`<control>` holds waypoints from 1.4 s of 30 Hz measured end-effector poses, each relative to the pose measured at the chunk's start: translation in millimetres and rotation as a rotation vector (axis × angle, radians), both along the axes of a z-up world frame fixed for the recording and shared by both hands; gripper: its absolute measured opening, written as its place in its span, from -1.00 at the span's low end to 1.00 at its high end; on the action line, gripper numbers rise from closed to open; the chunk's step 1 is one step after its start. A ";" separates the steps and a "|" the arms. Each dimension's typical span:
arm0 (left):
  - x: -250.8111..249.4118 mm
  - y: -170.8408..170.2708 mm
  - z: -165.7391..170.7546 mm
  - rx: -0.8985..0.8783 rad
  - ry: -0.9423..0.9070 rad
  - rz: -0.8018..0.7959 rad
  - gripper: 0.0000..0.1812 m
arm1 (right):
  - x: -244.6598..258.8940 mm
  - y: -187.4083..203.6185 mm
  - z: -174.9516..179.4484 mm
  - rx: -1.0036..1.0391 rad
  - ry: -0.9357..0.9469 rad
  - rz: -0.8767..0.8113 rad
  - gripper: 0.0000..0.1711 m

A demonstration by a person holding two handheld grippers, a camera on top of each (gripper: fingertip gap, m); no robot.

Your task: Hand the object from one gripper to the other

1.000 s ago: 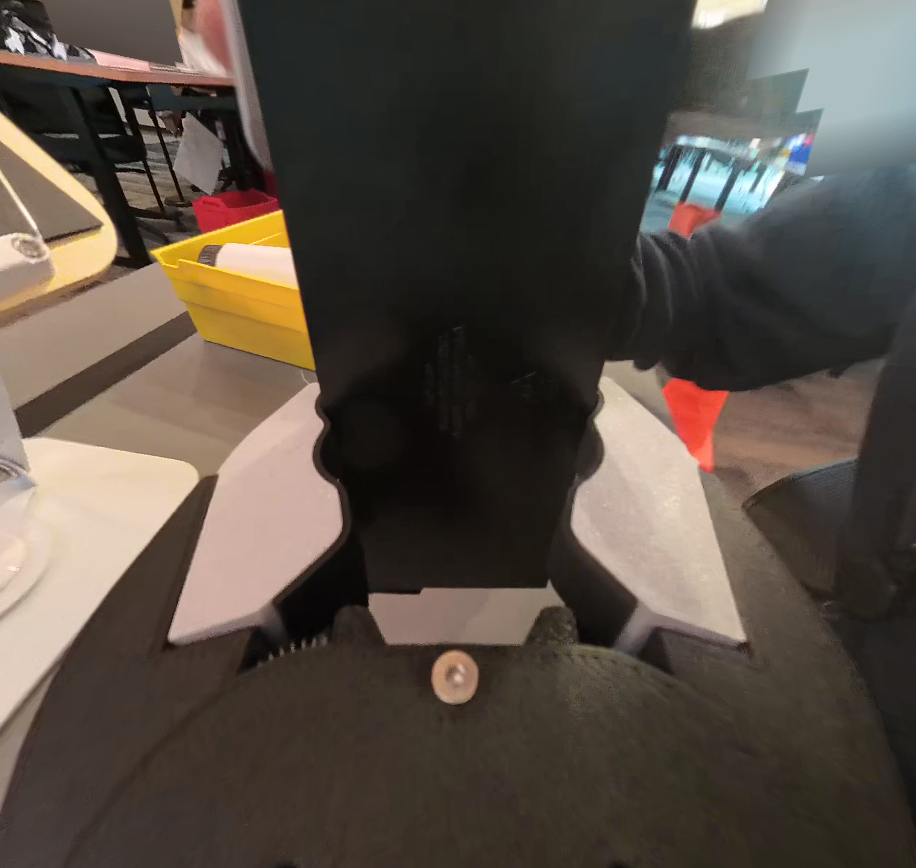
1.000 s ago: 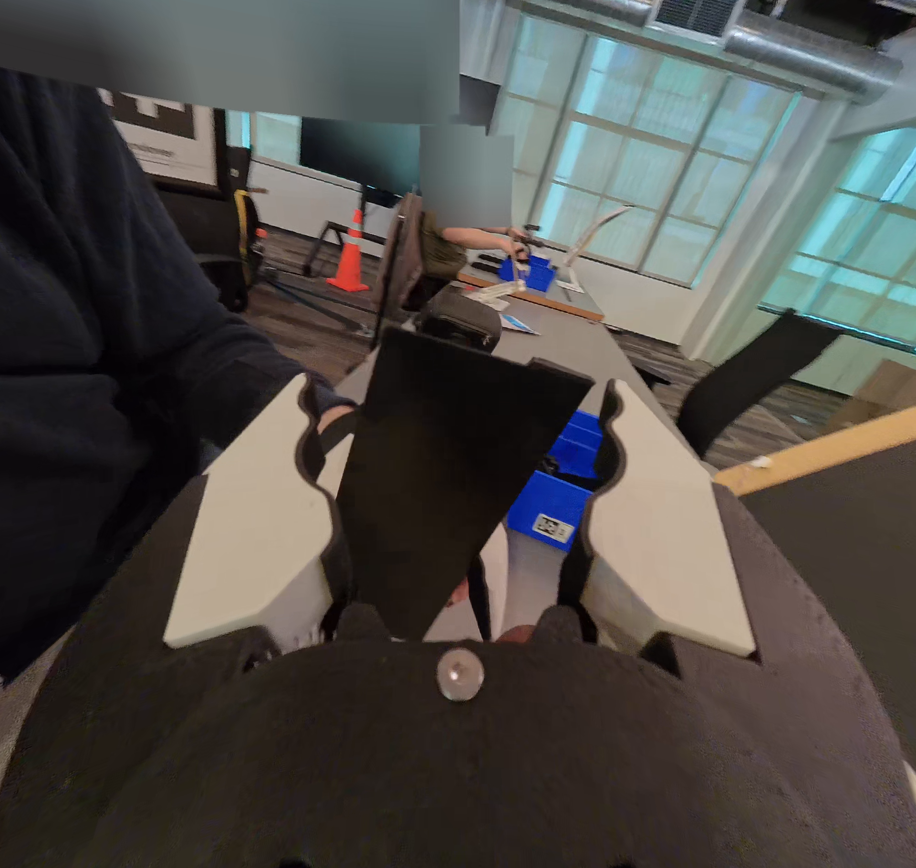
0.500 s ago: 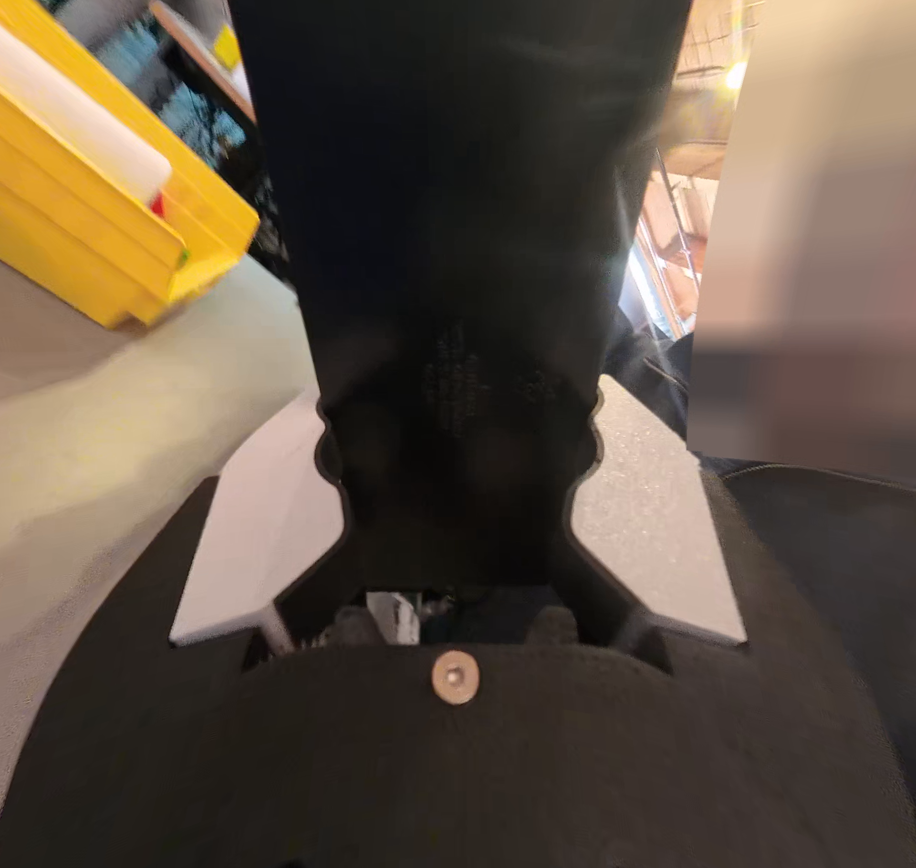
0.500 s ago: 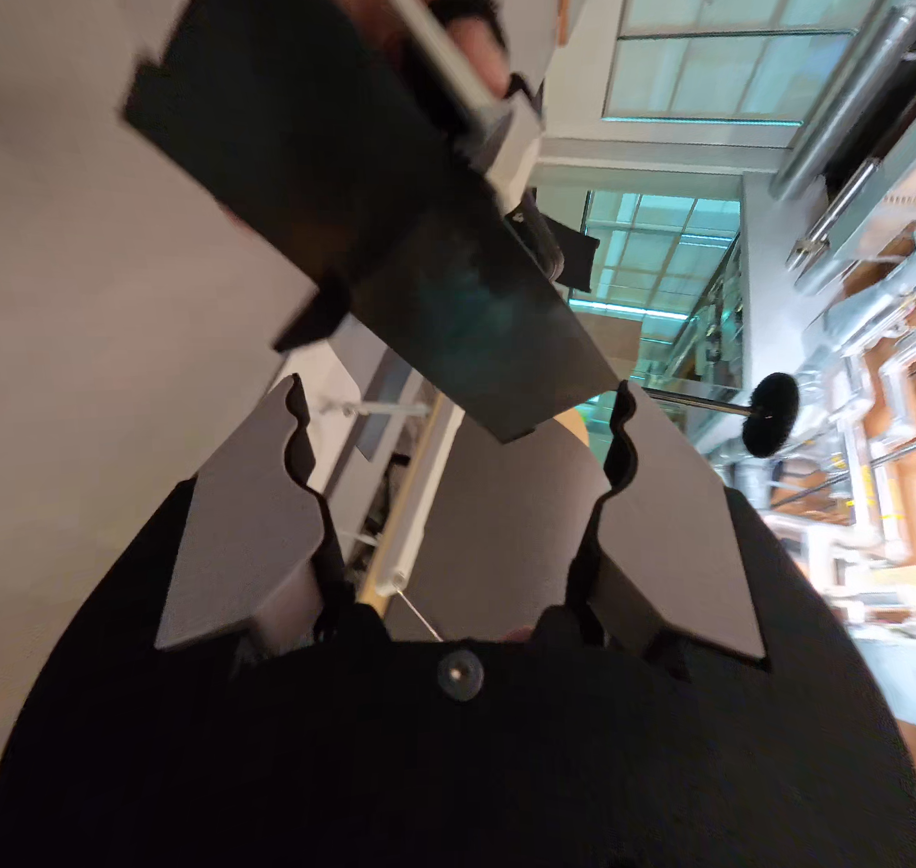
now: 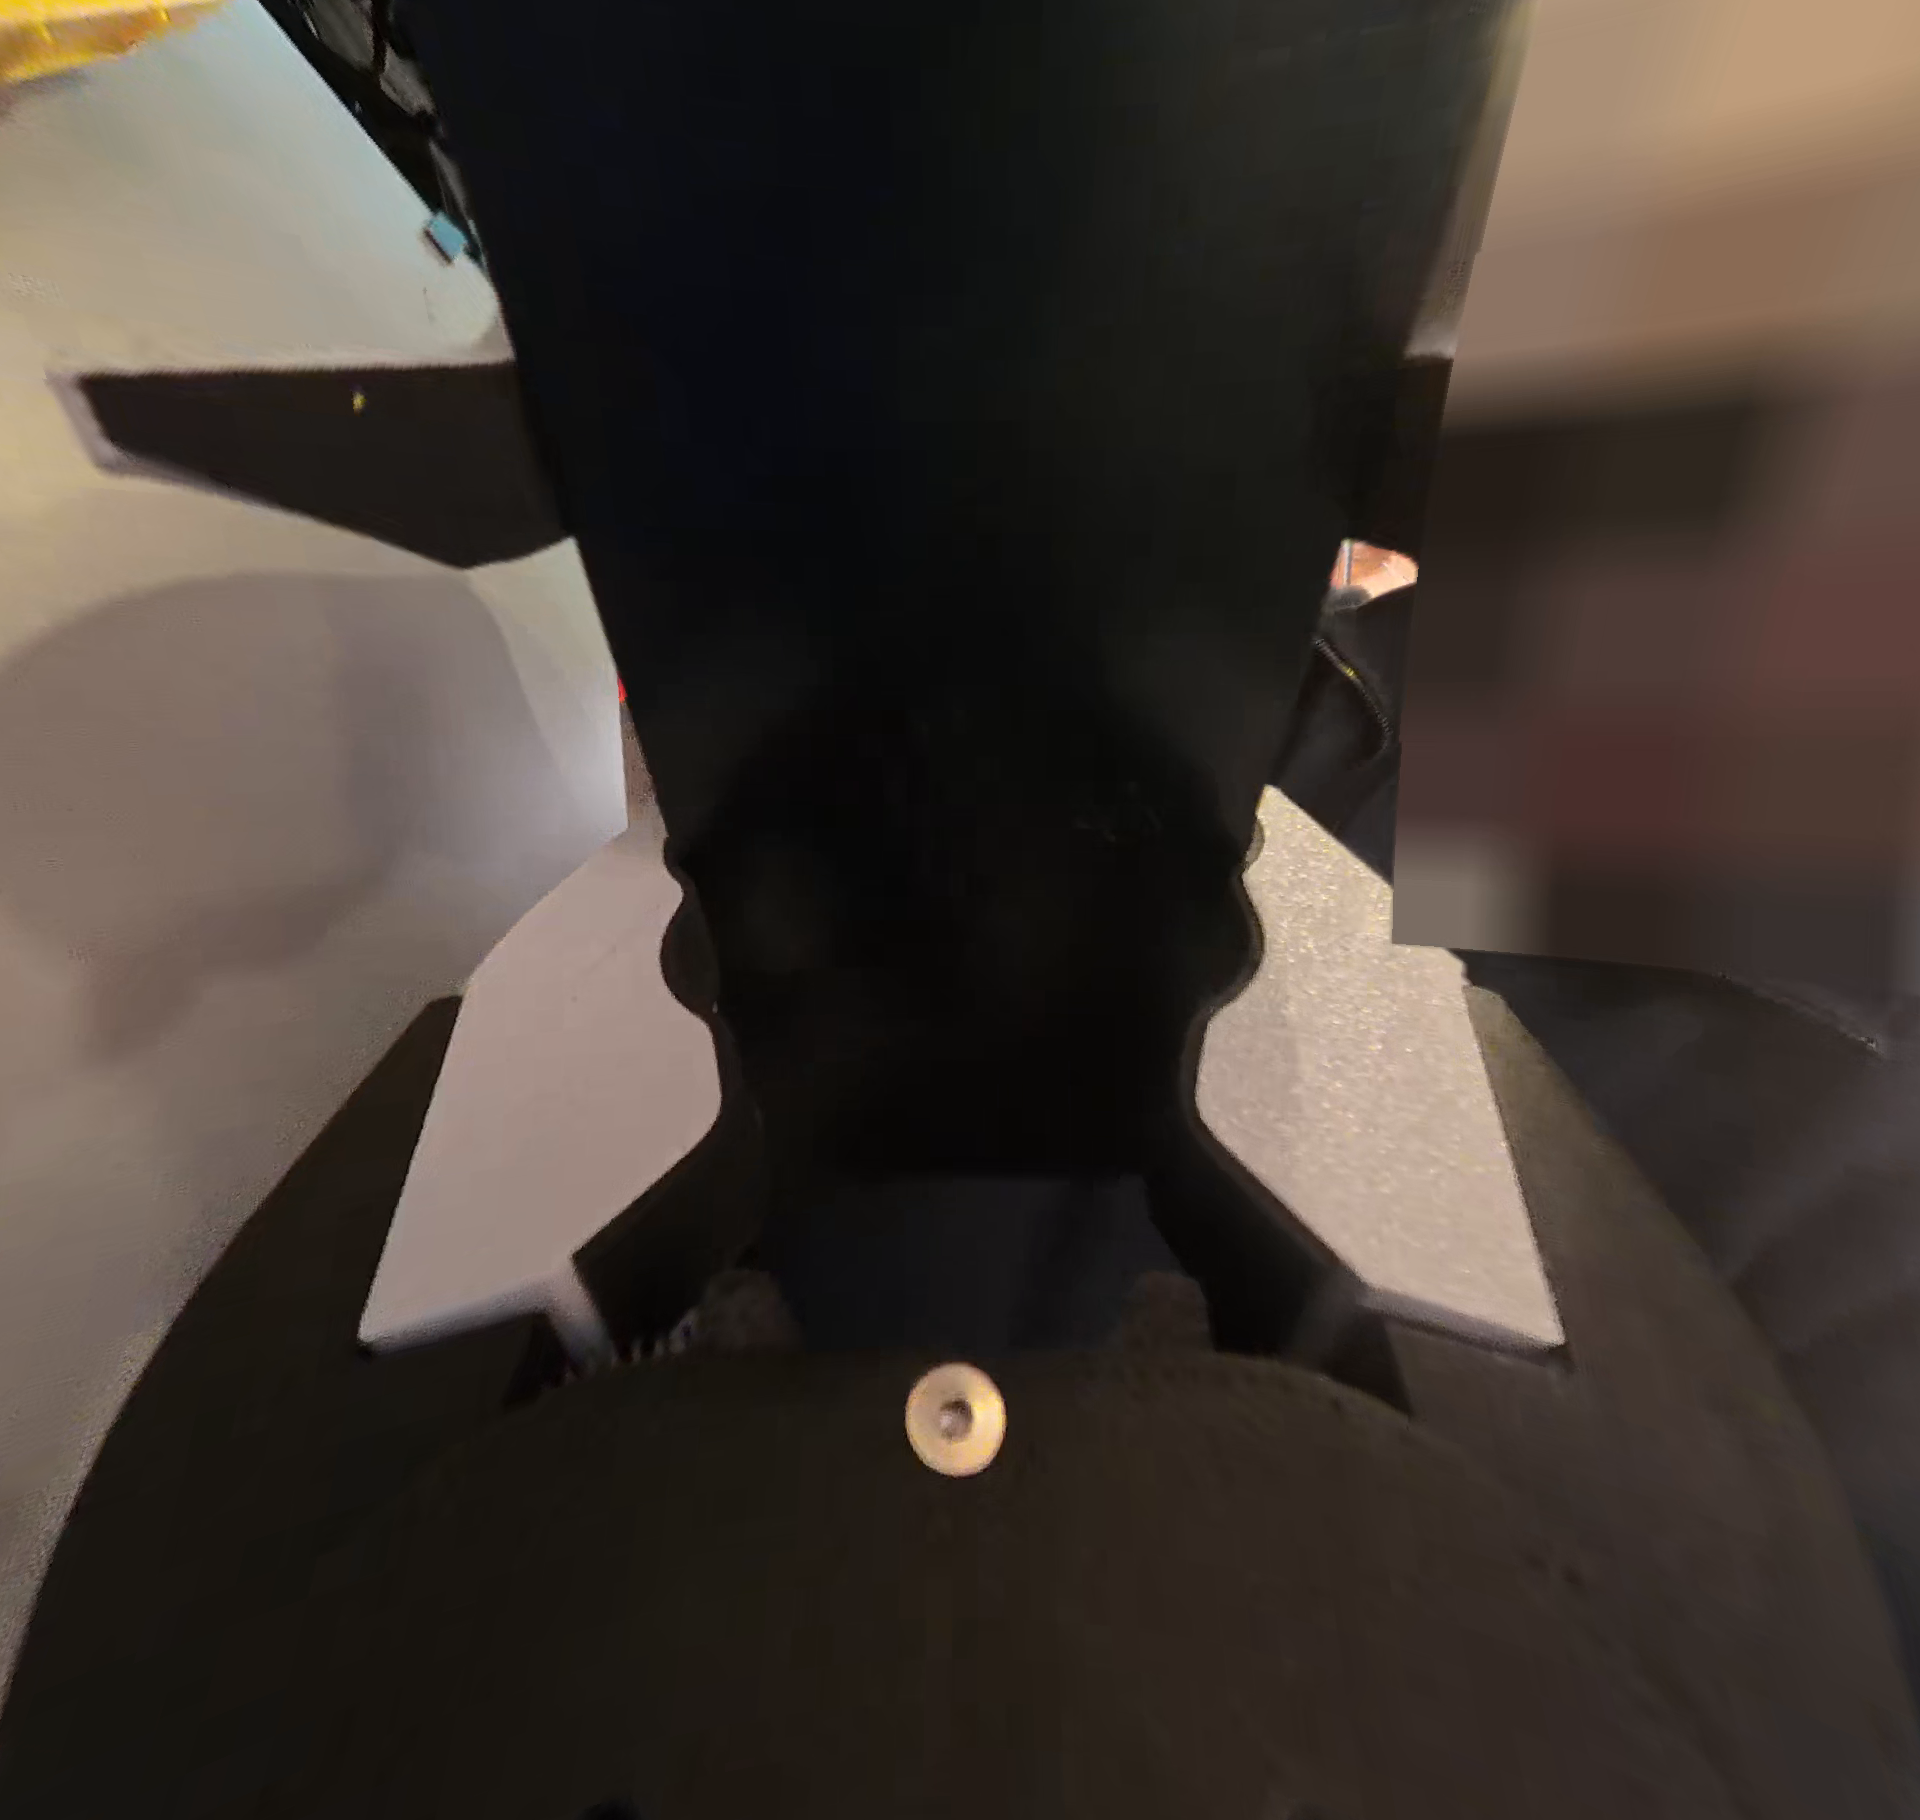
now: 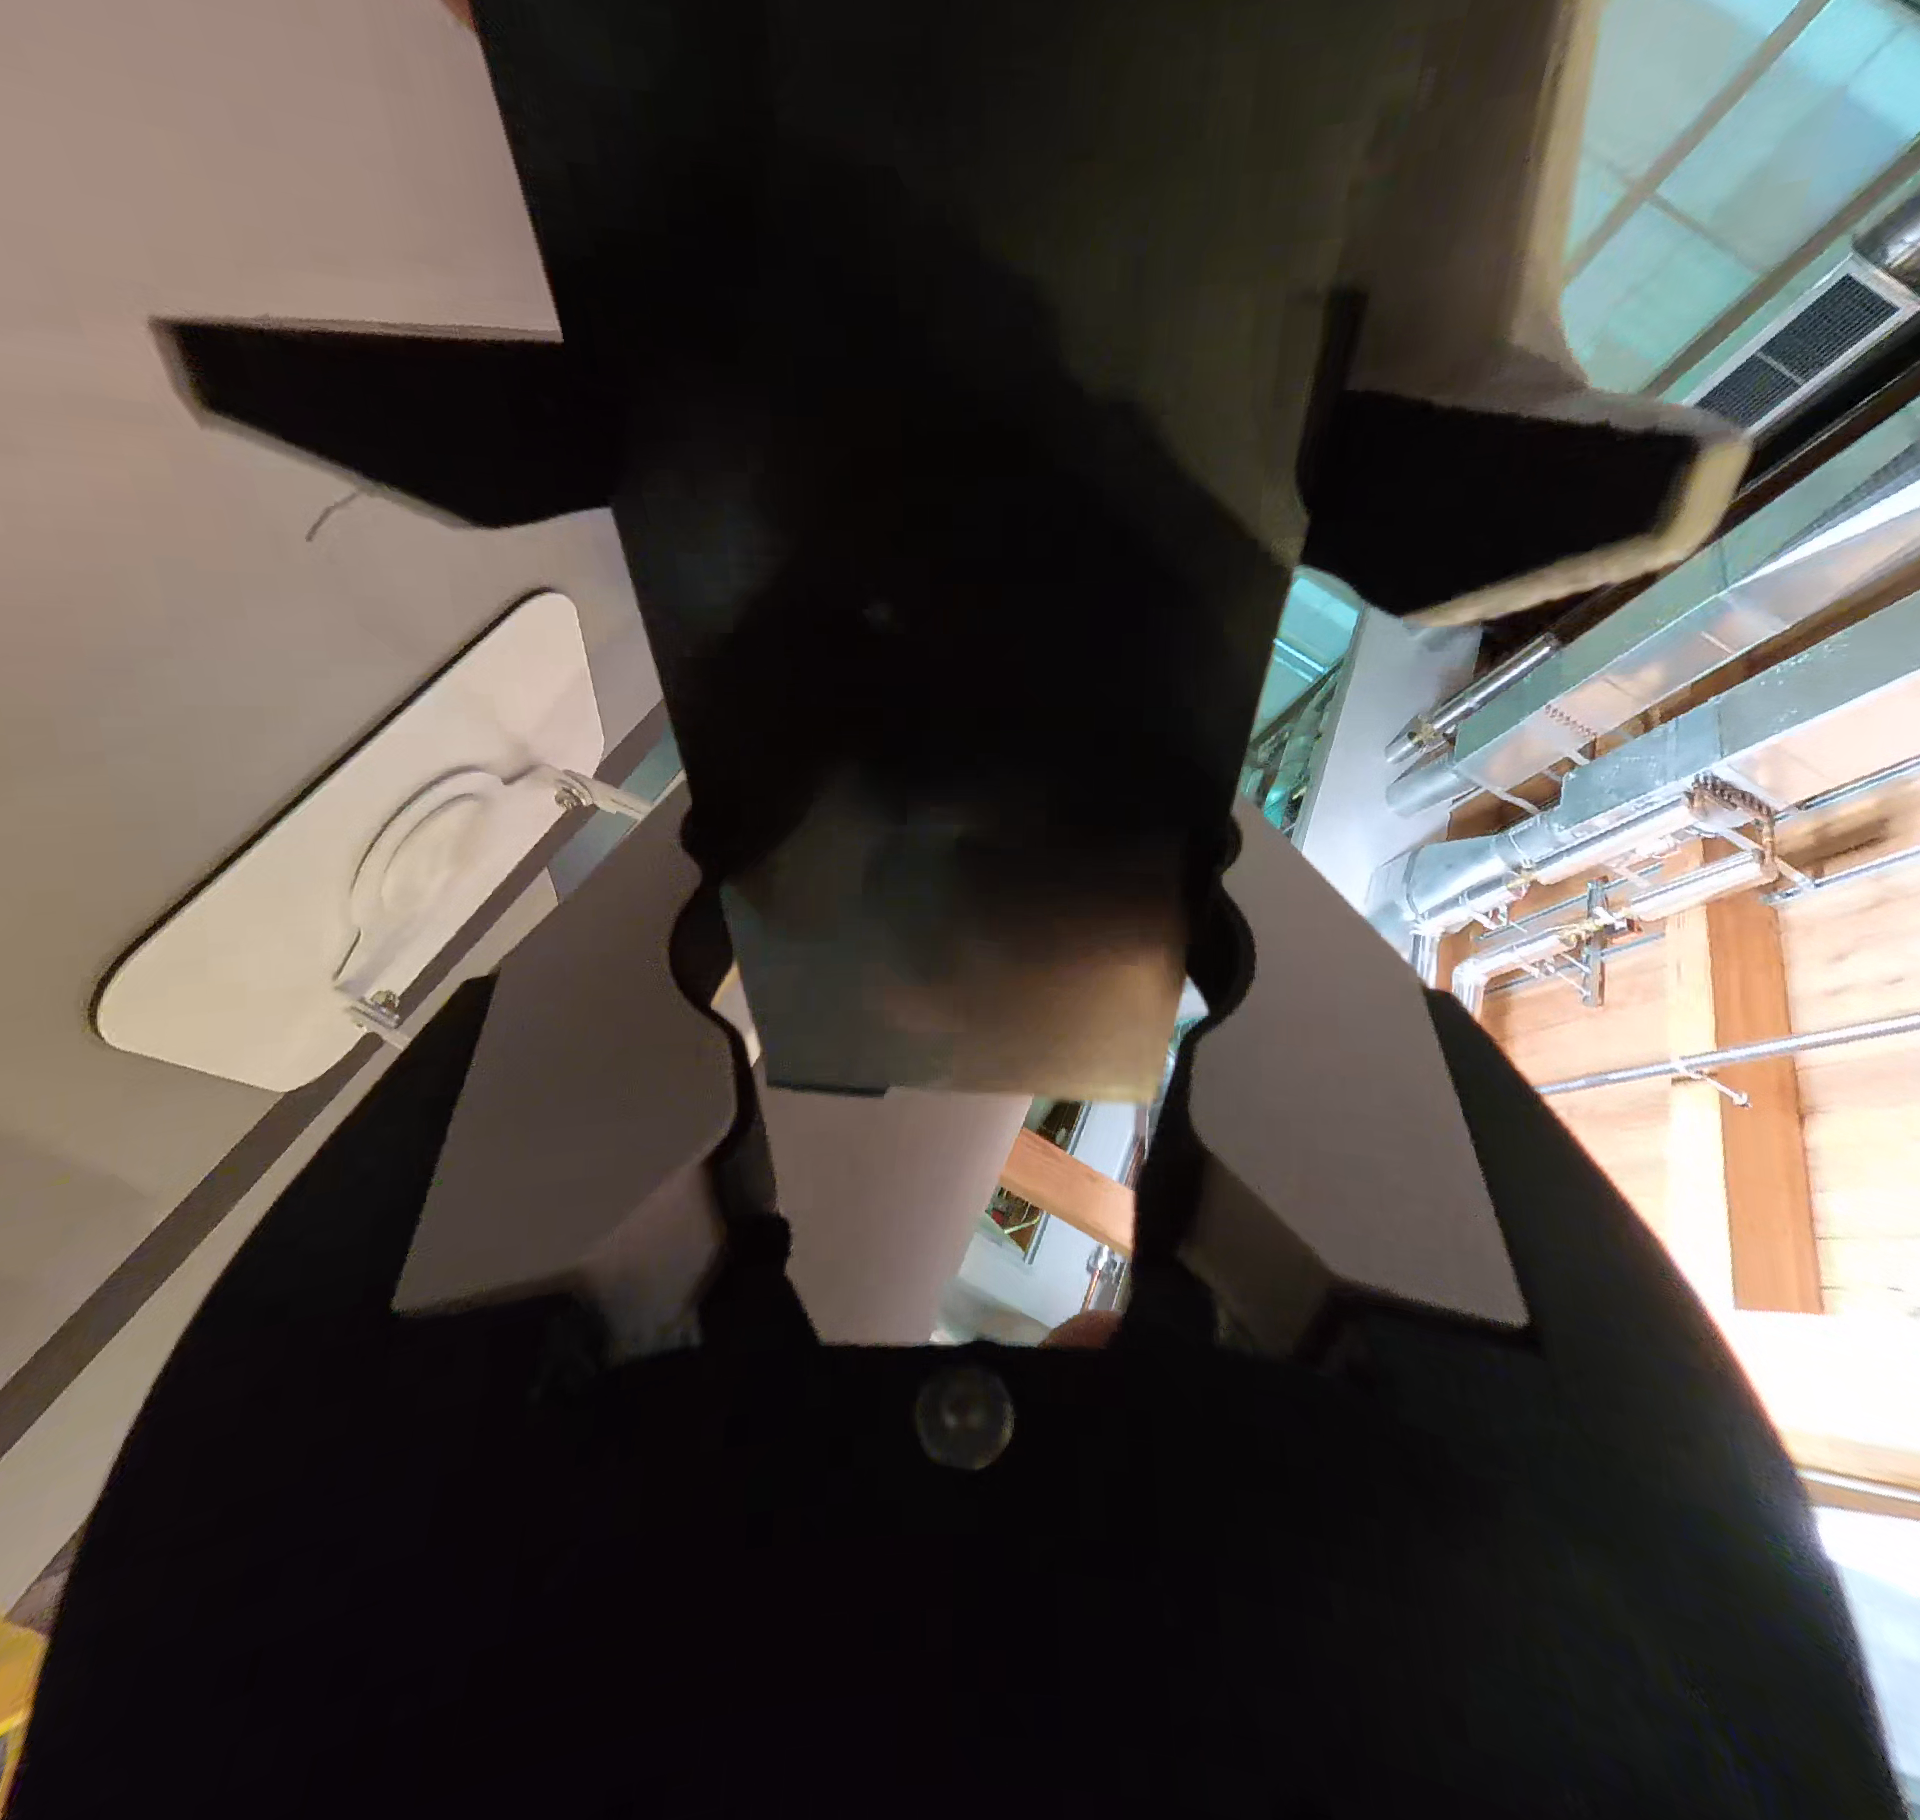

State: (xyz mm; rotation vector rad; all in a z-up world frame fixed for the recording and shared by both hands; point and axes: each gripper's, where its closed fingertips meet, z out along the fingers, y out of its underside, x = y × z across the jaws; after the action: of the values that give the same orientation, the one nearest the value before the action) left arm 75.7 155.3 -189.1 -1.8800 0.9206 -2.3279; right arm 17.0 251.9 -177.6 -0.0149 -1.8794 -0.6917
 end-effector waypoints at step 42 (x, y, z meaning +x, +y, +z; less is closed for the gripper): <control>-47.8 72.6 21.7 1.198 0.154 0.669 0.44 | 9.7 30.2 -66.8 -1.305 0.262 -0.487 0.02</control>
State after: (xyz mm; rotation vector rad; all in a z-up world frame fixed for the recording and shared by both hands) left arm 27.9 227.8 -167.4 -1.4317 1.0746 -0.8690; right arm 26.6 282.1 -244.4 -1.3431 -1.7620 0.3302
